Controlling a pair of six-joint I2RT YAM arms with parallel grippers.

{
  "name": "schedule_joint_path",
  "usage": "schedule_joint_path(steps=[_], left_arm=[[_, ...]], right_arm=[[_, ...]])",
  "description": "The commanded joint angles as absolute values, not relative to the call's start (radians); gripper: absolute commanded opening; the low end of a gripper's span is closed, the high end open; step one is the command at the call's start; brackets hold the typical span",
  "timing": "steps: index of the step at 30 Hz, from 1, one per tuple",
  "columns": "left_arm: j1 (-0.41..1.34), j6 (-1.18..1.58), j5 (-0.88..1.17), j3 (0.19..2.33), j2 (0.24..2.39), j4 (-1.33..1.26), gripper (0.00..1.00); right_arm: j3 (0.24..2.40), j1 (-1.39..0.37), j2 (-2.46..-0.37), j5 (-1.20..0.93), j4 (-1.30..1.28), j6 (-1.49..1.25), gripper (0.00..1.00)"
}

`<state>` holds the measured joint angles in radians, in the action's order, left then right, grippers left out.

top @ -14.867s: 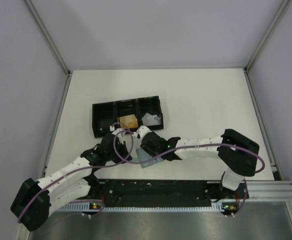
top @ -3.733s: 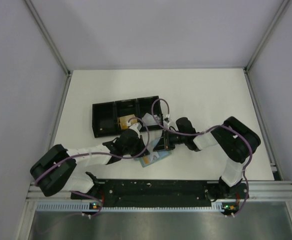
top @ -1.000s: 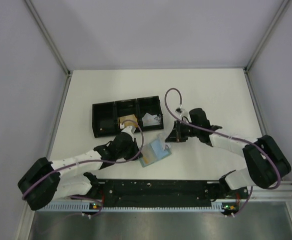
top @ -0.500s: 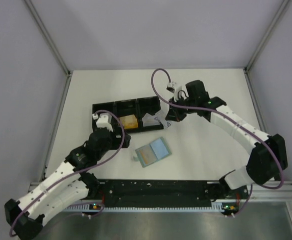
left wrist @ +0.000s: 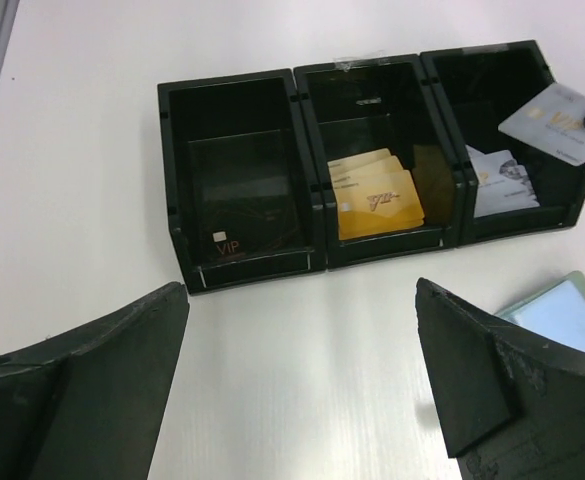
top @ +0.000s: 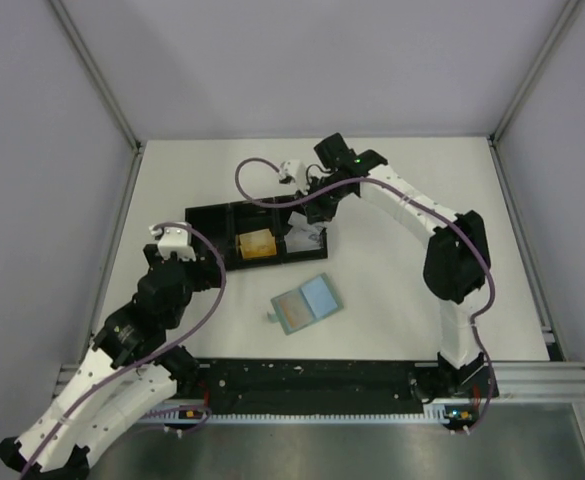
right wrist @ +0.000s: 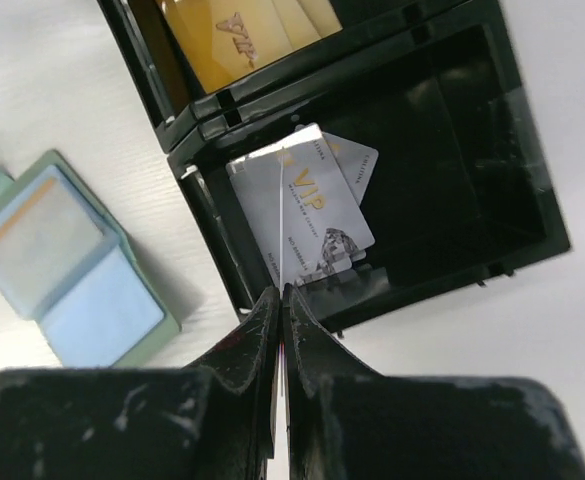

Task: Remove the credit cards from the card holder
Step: Place the credit card in the storage box.

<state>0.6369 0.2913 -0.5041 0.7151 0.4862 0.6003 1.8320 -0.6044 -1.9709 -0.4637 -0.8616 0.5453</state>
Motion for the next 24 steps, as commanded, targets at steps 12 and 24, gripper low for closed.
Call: schedule_joint_path(steps=[12, 24], left_arm=[[0.509, 0.198, -0.431, 0.63, 0.373, 0.463, 0.99], [0.477, 0.193, -0.354, 0.627, 0.396, 0.459, 0.99]], right_arm=[[1.968, -0.693, -2.189, -0.452, -0.992, 0.821, 0.0], [2.059, -0.696, -2.185, -0.308, -0.979, 0.778, 0.4]])
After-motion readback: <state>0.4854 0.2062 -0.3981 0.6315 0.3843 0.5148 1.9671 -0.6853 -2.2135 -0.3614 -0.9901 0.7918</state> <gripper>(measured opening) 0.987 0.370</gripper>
